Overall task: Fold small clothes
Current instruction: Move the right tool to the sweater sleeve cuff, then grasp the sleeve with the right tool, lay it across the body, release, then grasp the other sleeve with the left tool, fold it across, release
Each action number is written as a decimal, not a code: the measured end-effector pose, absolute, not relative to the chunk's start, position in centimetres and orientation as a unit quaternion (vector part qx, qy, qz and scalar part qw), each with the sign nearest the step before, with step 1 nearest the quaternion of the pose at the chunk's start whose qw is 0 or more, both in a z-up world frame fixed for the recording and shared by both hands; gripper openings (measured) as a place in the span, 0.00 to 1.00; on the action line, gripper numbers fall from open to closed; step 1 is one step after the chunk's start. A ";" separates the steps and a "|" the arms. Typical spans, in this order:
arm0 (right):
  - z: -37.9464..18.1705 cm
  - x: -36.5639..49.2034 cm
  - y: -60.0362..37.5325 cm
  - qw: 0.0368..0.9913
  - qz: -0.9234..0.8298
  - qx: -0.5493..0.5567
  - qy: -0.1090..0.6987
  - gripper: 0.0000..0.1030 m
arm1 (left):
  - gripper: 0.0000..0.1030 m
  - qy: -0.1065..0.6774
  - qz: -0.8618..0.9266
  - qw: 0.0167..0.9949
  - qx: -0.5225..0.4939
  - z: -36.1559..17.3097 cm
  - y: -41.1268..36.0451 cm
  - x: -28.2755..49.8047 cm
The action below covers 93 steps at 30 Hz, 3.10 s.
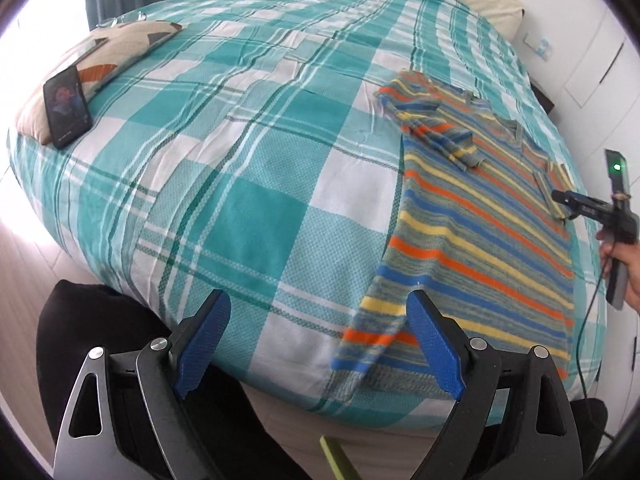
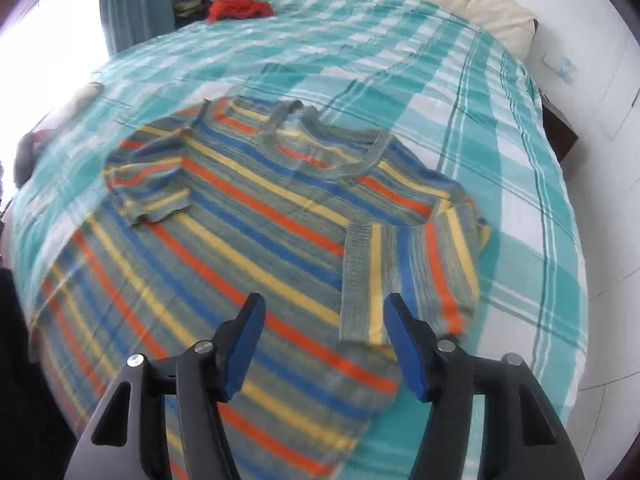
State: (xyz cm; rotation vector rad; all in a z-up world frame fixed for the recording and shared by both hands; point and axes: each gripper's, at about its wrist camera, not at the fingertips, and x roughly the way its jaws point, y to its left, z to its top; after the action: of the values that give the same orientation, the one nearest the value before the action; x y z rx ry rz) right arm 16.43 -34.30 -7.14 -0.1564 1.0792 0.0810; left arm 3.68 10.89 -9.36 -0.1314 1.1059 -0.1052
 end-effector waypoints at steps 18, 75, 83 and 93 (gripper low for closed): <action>-6.3 2.0 -65.4 0.820 -0.195 0.371 0.390 0.06 | 0.88 0.550 -0.051 0.830 -0.079 -10.0 10.0 4.1; -7.2 -11.6 -44.1 0.891 -0.104 0.223 0.380 0.77 | 0.07 0.500 0.036 0.854 -0.142 -11.0 13.7 31.9; -8.6 -10.2 -43.1 0.883 -0.097 0.218 0.404 0.77 | 0.06 0.517 0.084 0.847 -0.092 -14.4 15.2 31.6; -9.1 -9.8 -43.6 0.871 -0.100 0.219 0.428 0.77 | 0.25 0.534 0.090 0.833 -0.114 -14.5 17.9 30.0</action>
State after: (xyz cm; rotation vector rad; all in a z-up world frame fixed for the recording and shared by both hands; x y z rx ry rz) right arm -9.82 -43.65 -9.08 0.4571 0.8943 -0.2084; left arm 29.98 17.88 -14.51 -0.2421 1.1320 0.1910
